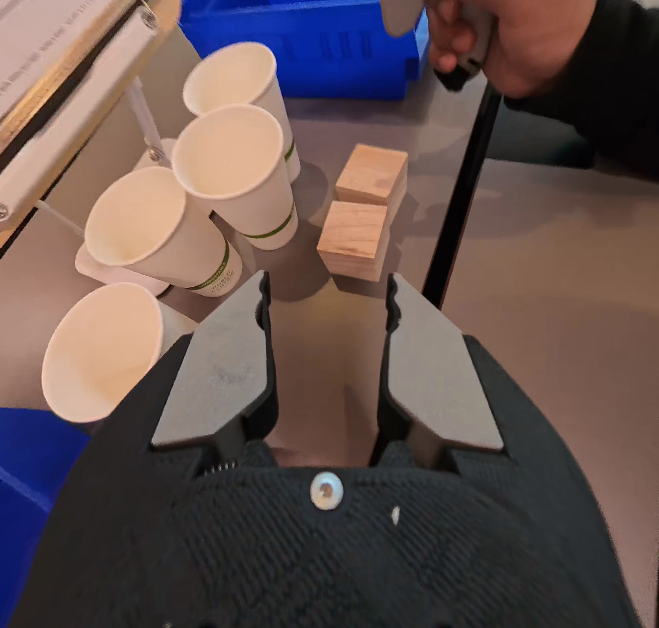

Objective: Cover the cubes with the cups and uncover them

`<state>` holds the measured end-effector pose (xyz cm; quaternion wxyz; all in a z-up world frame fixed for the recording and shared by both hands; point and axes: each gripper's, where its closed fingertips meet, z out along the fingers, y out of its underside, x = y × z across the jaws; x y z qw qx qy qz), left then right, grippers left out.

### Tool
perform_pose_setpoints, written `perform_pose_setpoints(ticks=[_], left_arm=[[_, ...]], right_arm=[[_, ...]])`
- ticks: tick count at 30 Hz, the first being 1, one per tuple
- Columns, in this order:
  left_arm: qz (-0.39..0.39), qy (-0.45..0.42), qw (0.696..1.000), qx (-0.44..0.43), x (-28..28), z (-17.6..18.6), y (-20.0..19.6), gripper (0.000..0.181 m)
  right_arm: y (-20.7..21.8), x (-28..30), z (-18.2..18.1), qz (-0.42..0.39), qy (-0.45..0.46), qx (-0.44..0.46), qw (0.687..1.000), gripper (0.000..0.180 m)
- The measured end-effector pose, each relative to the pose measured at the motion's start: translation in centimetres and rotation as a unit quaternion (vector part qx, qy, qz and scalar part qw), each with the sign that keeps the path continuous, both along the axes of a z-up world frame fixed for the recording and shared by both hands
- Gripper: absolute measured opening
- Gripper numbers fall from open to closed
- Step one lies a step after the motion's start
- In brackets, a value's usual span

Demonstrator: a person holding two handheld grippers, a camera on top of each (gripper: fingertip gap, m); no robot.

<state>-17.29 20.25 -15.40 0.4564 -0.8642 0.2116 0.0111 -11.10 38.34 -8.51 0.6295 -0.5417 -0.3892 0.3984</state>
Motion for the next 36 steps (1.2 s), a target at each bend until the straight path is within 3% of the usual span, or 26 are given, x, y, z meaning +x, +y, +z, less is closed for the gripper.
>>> perform_pose_setpoints(ticks=[7, 9, 13, 19, 27, 36], left_arm=[[0.094, -0.066, 0.991, 0.073, -3.6, -0.1, 1.3, 0.056], [0.093, -0.067, 0.991, 0.065, -3.3, 0.0, 0.8, 0.062], [0.12, -0.035, 0.984, 0.13, -3.9, 1.5, 0.4, 0.055], [0.137, -0.051, 0.978, 0.152, -3.9, 1.9, 0.5, 0.055], [0.141, -0.046, 0.979, 0.139, -3.9, 0.9, 0.8, 0.055], [0.153, -0.078, 0.97, 0.17, -5.0, 2.9, -1.0, 0.054]], right_arm=[[-0.1, -0.7, -0.9, -0.006, -0.024, 0.018, 1.0, 0.065], [-0.4, -0.9, -1.1, -0.003, -0.03, 0.022, 0.999, 0.065], [-1.4, -1.3, -1.0, 0.001, -0.036, 0.043, 0.998, 0.065], [-1.6, -1.6, -1.7, -0.001, -0.048, 0.05, 0.998, 0.065], [-1.8, -2.2, -2.6, 0.003, -0.066, 0.052, 0.996, 0.065], [-1.8, -2.4, -2.8, 0.009, -0.067, 0.045, 0.997, 0.062]])
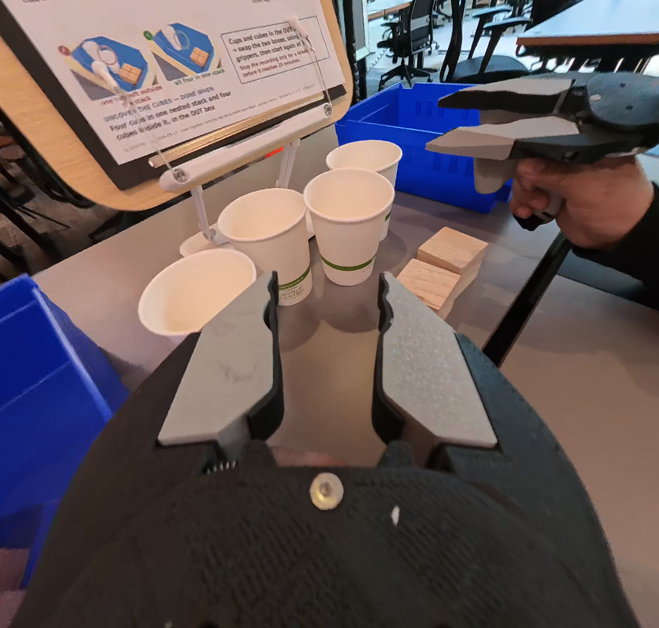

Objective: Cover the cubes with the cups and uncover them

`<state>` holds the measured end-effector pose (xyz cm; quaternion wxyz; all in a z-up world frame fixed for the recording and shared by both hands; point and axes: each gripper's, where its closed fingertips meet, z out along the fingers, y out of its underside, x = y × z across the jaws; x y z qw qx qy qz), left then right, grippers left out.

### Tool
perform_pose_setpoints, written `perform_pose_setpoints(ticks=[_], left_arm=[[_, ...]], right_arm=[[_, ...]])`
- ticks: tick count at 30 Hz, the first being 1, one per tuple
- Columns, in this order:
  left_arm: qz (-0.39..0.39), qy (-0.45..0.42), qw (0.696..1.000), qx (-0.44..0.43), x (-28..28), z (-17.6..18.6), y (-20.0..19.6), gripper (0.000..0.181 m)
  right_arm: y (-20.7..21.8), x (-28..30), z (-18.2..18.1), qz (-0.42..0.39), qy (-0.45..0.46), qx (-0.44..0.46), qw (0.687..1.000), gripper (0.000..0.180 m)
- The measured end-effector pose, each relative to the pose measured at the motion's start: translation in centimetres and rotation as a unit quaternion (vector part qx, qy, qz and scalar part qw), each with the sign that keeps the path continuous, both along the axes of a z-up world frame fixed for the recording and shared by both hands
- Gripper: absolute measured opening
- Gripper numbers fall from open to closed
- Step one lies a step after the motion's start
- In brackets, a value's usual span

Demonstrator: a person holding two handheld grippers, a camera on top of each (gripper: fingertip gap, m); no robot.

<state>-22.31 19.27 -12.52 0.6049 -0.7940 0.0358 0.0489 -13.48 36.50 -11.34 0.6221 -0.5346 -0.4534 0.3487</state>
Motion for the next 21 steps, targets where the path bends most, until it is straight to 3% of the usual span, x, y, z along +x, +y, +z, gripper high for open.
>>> perform_pose_setpoints(ticks=[3, 11, 21], left_arm=[[0.002, -0.033, 0.999, 0.004, -1.3, 1.5, -2.6, 0.055], [0.091, -0.001, 0.995, -0.033, -8.8, 7.6, -9.4, 0.057], [0.127, -0.009, 0.976, -0.178, -13.0, 3.3, -9.9, 0.059]], right_arm=[[0.1, 0.0, -0.1, 0.003, 0.0, -0.007, 1.0, 0.062], [-1.1, 0.1, 1.0, 0.017, 0.016, 0.002, 1.0, 0.063], [-1.0, -0.1, 0.5, 0.02, 0.009, -0.004, 1.0, 0.062]])
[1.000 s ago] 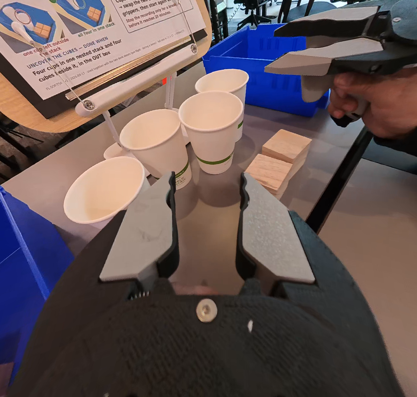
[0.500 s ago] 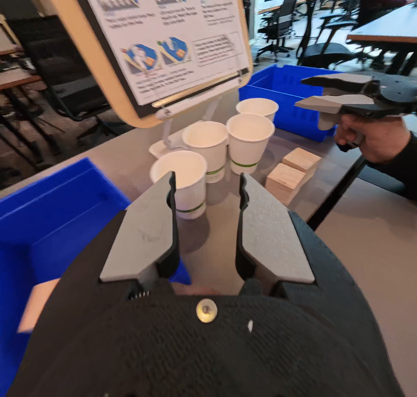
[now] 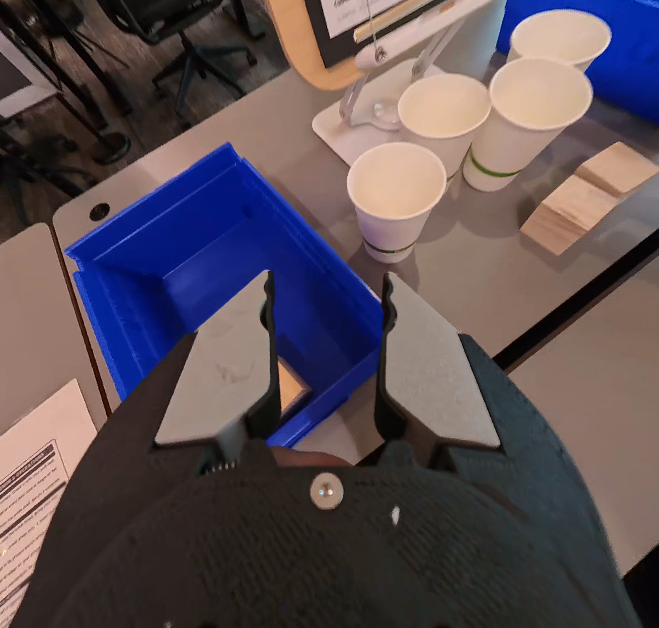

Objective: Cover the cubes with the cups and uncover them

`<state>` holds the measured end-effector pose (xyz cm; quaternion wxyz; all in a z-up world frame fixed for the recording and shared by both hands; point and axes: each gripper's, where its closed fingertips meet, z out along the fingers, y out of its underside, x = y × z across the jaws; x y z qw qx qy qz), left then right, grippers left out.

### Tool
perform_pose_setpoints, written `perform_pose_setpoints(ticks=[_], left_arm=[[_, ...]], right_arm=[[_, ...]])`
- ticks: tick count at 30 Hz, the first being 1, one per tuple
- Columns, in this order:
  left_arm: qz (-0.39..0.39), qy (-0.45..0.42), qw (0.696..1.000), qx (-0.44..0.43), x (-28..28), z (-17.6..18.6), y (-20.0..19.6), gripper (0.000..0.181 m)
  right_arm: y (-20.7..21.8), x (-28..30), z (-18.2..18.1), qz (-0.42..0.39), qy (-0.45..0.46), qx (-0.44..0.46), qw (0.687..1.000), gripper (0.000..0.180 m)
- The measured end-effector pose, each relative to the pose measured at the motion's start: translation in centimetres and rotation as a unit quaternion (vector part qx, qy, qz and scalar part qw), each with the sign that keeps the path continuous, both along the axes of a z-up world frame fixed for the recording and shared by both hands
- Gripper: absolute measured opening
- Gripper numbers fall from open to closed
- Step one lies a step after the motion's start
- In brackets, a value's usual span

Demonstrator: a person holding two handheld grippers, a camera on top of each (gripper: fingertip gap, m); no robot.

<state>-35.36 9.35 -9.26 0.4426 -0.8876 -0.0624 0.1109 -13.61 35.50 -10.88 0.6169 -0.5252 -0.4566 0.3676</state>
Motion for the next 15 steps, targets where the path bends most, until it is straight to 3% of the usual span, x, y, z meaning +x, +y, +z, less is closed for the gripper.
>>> perform_pose_setpoints(ticks=[10, 15], left_arm=[[-0.007, -0.032, 0.994, -0.106, -2.1, -4.6, 0.7, 0.061], [0.03, 0.008, 0.982, -0.188, -4.8, -7.0, -0.3, 0.061]], right_arm=[[0.0, 0.2, 0.3, 0.001, 0.006, -0.001, 1.0, 0.062], [0.2, 0.3, 0.4, -0.001, 0.007, -0.004, 1.0, 0.062]])
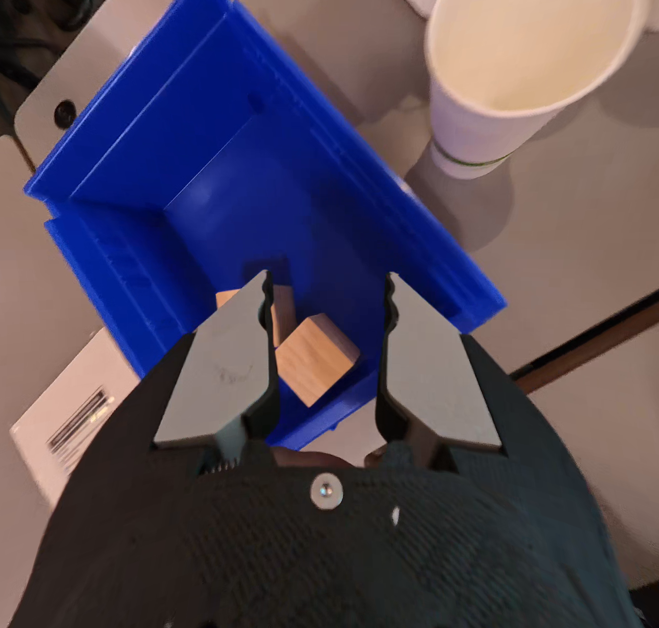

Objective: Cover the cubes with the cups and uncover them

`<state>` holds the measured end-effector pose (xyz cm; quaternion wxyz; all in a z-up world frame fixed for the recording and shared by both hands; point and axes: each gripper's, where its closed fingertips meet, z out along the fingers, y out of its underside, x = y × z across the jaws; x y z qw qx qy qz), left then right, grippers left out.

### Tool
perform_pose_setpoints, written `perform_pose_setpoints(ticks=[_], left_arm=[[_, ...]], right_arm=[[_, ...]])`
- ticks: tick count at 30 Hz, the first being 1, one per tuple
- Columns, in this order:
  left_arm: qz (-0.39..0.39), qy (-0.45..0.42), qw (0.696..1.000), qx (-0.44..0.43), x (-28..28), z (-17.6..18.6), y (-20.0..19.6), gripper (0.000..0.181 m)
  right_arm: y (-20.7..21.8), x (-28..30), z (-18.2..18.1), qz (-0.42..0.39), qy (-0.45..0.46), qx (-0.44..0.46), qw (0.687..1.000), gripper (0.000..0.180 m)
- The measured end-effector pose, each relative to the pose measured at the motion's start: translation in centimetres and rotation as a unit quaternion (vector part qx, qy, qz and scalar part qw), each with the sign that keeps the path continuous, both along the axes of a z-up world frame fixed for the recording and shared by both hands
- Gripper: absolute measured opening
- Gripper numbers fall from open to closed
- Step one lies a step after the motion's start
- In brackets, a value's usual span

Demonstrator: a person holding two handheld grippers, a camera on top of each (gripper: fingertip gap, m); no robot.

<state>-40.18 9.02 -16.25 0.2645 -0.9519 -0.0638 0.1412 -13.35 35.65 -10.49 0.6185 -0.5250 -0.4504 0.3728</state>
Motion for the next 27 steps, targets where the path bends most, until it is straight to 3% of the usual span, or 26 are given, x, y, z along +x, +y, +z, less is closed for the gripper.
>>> perform_pose_setpoints(ticks=[3, 7, 15, 20, 27], left_arm=[[0.041, 0.059, 0.996, -0.048, -3.0, -0.9, -1.6, 0.061], [0.087, 0.062, 0.992, -0.062, -5.9, -2.1, -3.0, 0.062], [0.116, 0.038, 0.986, -0.11, -8.5, -4.6, -4.2, 0.066], [0.119, -0.021, 0.982, -0.147, -8.2, -7.8, -5.1, 0.067], [0.125, -0.043, 0.986, -0.102, -8.4, -7.9, -4.5, 0.059]], right_arm=[[0.0, 0.0, 0.1, 0.0, 0.002, 0.0, 1.0, 0.062], [-0.2, 0.0, 0.2, 0.001, 0.001, 0.004, 1.0, 0.062], [0.0, 0.1, 0.2, -0.001, 0.002, 0.002, 1.0, 0.062], [0.1, 0.1, 0.1, -0.002, 0.001, 0.002, 1.0, 0.063], [0.2, 0.1, 0.1, -0.002, 0.002, 0.0, 1.0, 0.063]])
